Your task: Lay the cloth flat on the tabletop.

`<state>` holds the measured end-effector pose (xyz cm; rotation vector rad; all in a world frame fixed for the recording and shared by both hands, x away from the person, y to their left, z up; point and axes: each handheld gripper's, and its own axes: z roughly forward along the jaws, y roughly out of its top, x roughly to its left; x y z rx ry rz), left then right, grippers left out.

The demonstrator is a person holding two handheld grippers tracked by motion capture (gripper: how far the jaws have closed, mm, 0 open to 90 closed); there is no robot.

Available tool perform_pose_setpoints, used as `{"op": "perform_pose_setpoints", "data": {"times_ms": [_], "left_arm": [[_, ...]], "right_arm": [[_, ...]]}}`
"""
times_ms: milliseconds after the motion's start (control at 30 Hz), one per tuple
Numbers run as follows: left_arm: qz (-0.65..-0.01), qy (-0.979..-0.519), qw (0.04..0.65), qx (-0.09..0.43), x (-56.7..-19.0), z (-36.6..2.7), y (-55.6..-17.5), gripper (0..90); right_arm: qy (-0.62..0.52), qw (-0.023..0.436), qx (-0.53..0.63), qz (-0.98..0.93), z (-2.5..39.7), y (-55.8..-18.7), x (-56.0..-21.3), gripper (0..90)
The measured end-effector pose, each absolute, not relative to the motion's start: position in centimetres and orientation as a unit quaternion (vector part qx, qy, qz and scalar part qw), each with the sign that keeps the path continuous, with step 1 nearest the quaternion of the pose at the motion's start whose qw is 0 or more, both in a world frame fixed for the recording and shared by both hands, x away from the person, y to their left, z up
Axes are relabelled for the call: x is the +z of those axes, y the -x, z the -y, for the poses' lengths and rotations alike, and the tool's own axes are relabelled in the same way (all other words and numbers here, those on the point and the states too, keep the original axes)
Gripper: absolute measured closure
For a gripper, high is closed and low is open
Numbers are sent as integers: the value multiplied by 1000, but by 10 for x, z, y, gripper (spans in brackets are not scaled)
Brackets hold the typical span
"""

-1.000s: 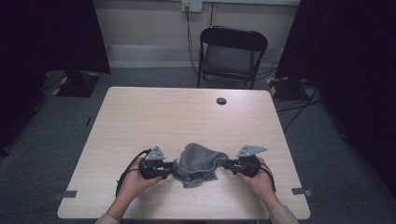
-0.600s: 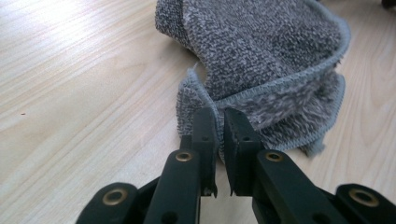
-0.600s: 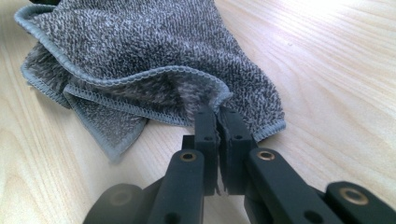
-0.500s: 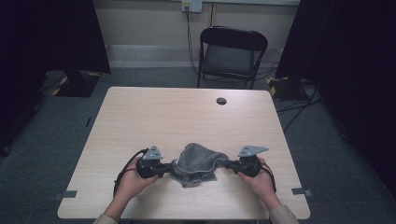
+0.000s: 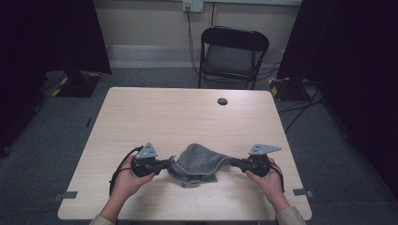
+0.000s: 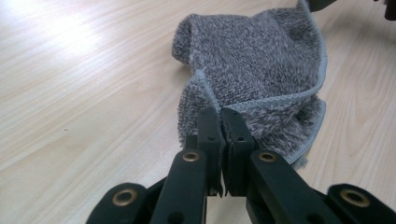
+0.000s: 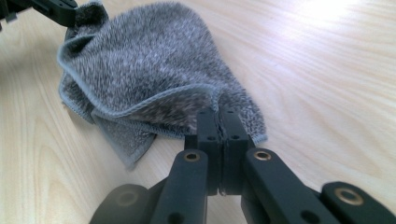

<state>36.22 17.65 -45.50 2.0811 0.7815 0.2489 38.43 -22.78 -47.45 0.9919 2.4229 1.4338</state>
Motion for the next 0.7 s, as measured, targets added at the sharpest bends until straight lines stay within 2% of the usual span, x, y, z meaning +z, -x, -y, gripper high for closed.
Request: {"op": "perform_pose_setpoints", "data": {"times_ms": [700], "left_arm": [[-318,-804,489,113,-429,-189,-375,880]], "right_arm": [[-353,60,481,-800,241,-396,-447,895]]}}
